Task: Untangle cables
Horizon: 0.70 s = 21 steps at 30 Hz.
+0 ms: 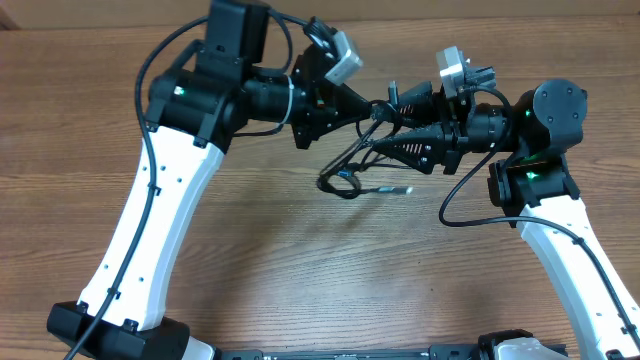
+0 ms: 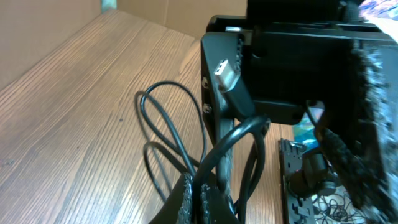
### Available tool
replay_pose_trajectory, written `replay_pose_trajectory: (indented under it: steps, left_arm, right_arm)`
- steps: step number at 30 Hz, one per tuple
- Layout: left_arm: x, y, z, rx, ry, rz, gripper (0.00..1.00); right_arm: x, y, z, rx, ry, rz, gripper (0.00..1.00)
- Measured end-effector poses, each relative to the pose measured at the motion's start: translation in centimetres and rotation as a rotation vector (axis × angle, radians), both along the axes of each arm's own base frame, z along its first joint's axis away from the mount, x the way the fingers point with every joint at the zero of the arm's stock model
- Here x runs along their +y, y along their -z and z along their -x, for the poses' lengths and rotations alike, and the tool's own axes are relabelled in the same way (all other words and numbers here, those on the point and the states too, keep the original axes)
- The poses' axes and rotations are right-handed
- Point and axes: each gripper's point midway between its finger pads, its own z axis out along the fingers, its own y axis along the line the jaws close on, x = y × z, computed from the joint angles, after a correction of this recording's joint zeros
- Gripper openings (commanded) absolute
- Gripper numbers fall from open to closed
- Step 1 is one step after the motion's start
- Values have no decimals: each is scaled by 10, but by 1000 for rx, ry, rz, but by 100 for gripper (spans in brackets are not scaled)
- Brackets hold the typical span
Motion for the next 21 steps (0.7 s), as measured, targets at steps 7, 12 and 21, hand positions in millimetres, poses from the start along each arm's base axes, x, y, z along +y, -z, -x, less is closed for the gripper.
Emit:
replay_pose_trajectory:
  steps: [7, 12, 21]
  left_arm:
    - [-3, 1, -6, 18, -44, -9, 4]
    - [-4, -3, -8, 32, -50, 9, 4]
    - [5, -7, -10, 75, -26, 64, 4]
  right_arm:
    - [0, 3, -1, 32, 1, 5, 56]
    - [0, 5, -6, 52, 25, 2, 51]
    - [-15, 29, -51, 254, 275, 11, 57]
